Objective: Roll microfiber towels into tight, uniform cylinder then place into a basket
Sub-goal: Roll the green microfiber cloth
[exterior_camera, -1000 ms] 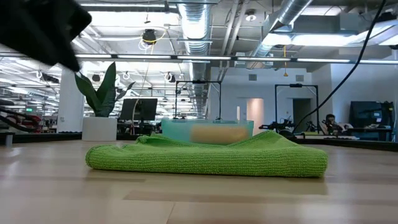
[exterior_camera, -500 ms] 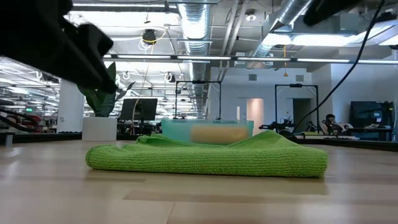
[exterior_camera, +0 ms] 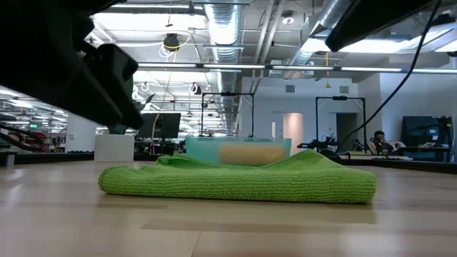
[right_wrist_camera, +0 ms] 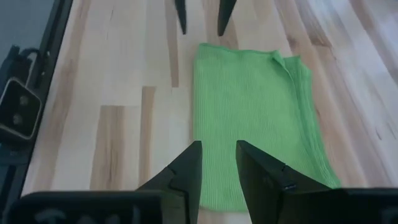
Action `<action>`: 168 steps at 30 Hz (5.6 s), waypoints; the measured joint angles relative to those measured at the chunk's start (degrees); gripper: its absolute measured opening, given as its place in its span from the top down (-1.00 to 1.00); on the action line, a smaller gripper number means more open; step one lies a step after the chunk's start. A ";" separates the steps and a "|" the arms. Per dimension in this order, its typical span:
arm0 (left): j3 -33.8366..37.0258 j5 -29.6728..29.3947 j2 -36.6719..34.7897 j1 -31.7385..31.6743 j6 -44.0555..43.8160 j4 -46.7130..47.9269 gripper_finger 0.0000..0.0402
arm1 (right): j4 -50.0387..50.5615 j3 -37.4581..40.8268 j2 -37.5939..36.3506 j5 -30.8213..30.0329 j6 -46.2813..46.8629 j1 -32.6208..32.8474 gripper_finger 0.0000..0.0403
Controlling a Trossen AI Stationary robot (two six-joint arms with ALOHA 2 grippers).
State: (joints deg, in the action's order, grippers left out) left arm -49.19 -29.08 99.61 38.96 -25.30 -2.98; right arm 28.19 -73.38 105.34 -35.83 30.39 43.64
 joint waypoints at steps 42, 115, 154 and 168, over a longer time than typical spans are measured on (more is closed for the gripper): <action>-0.04 -1.58 7.48 -0.97 2.23 -2.73 -0.01 | -2.97 -0.04 7.48 7.92 -4.90 -2.53 0.13; -0.16 8.83 7.21 -1.25 -14.65 -2.01 0.55 | 0.43 -0.37 13.61 16.44 4.43 -5.95 0.94; -4.46 35.37 7.37 -4.39 -41.98 -4.10 0.96 | 1.55 -6.88 14.14 70.75 -1.68 -17.88 0.96; -4.42 35.44 7.37 -4.31 -39.99 -4.06 0.95 | 1.55 -6.88 14.12 70.30 0.68 -18.64 0.95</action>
State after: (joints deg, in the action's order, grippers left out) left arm -53.60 6.36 106.98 34.65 -65.29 -7.04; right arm 29.74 -80.27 119.46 34.48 31.07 24.99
